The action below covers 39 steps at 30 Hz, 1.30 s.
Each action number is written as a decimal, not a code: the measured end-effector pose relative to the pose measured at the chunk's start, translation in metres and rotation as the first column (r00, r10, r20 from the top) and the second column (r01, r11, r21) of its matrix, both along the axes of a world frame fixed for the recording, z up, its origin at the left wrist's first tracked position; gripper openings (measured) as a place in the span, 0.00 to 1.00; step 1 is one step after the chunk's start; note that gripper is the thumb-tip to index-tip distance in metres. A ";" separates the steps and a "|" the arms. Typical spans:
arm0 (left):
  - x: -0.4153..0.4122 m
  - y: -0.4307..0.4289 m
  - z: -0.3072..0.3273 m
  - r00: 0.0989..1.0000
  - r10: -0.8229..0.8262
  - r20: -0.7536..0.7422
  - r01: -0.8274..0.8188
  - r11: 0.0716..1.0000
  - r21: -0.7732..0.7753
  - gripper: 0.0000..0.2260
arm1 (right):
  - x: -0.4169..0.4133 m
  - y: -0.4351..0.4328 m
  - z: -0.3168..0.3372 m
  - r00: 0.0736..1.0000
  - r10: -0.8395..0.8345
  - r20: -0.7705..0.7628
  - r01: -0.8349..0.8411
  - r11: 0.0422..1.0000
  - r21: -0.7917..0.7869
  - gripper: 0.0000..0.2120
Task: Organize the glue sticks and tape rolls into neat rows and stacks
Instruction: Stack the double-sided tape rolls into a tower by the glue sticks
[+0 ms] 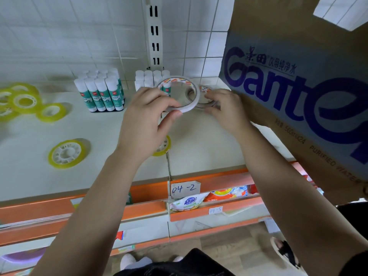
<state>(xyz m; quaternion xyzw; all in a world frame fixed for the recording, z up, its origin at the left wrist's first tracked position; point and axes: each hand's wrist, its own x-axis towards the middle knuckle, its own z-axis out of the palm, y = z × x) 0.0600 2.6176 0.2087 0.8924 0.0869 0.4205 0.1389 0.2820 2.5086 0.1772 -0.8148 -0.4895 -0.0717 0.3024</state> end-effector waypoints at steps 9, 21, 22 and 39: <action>0.090 0.006 0.000 0.964 -0.150 -0.218 0.134 0.987 -0.090 0.06 | -0.009 -0.053 0.010 0.996 -0.085 -0.017 0.084 0.996 -0.040 0.14; 0.119 0.014 -0.018 0.914 -0.050 -0.403 0.005 0.994 -0.112 0.07 | -0.015 -0.063 -0.013 0.992 -0.083 -0.096 0.082 0.997 -0.010 0.11; 0.118 0.015 -0.018 0.910 -0.043 -0.413 -0.002 0.994 -0.108 0.07 | -0.015 -0.063 -0.013 0.992 -0.080 -0.094 0.080 0.997 -0.007 0.10; 0.124 0.017 -0.012 0.805 0.013 -0.594 -0.006 1.000 0.015 0.12 | -0.017 -0.064 -0.011 0.994 -0.083 -0.077 0.083 0.997 -0.012 0.11</action>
